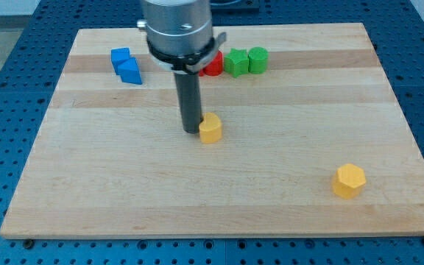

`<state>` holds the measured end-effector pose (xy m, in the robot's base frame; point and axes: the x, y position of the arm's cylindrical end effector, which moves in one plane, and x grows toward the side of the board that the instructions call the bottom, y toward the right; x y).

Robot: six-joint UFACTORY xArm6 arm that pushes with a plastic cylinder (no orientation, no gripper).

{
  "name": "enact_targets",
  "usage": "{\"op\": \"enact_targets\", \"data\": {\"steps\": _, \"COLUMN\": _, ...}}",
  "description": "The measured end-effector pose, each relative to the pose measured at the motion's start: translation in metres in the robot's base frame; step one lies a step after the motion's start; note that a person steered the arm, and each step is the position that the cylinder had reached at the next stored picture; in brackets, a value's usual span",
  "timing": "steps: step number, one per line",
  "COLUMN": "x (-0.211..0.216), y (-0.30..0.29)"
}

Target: Place the yellow heart to the top left of yellow hexagon

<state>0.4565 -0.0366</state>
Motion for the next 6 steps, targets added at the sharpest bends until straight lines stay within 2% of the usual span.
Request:
{"op": "enact_targets", "data": {"steps": 2, "x": 0.02, "y": 0.056}}
{"op": "enact_targets", "data": {"steps": 6, "x": 0.022, "y": 0.166}}
